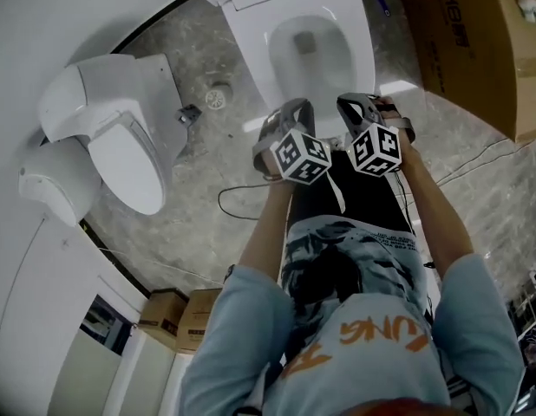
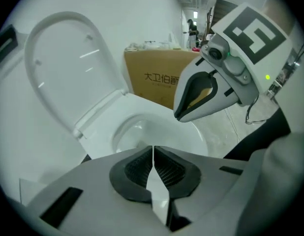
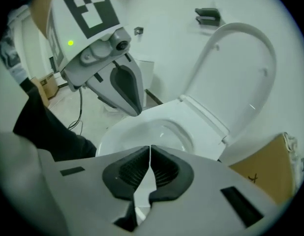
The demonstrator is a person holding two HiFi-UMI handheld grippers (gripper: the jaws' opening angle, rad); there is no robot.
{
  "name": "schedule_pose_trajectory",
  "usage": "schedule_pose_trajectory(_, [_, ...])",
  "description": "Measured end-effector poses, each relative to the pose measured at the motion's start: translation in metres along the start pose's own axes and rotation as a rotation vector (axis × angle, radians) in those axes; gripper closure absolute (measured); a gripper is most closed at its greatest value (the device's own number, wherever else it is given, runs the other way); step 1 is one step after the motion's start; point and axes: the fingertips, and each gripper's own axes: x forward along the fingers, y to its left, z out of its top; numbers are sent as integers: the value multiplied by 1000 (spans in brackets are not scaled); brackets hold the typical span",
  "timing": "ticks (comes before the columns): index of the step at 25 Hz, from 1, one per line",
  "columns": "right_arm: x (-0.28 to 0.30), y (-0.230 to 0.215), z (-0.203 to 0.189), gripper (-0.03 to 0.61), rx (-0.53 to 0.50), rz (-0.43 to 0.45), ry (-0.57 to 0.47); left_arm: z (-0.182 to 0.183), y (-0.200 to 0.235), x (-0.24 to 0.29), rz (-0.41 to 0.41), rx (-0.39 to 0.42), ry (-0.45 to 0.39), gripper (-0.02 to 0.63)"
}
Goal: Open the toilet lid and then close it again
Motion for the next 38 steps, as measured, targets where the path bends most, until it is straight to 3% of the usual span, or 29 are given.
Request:
schedule_pose_trajectory(9, [-60, -118, 77, 564, 183, -245, -114, 76, 129, -82, 219, -143, -207, 580])
schedule_pose_trajectory(14, [-95, -211, 142, 547, 199, -392, -209, 140, 223, -129, 339, -125, -332, 578])
schedule_pose_trajectory(20, [-134, -293, 223, 522, 137, -485, -286, 219, 305, -196, 429, -44, -440, 578])
schedule_pose_trajectory(24, [-151, -337, 273, 489, 101, -494, -331, 259, 343, -218, 442, 25, -472, 578])
schedule_pose_trajectory(28, [-170, -372, 326, 402, 10, -491, -360, 294, 382, -243, 464, 86, -512, 575])
schedule_pose_trajectory(29, [-175, -384, 339, 393, -8, -508, -367, 304, 392, -245, 463, 109, -511, 550])
schedule_pose_trajectory(31, [-185, -408, 363, 383, -52, -551, -374, 320, 412, -243, 450, 154, -498, 420])
schedule_pose_trajectory(34, [-188, -435, 391, 380, -133, -582, -358, 336, 436, -231, 413, 199, -467, 394])
schedule_pose_trajectory(38, [-173, -456, 403, 371, -225, -563, -274, 343, 451, -212, 351, 201, -441, 397])
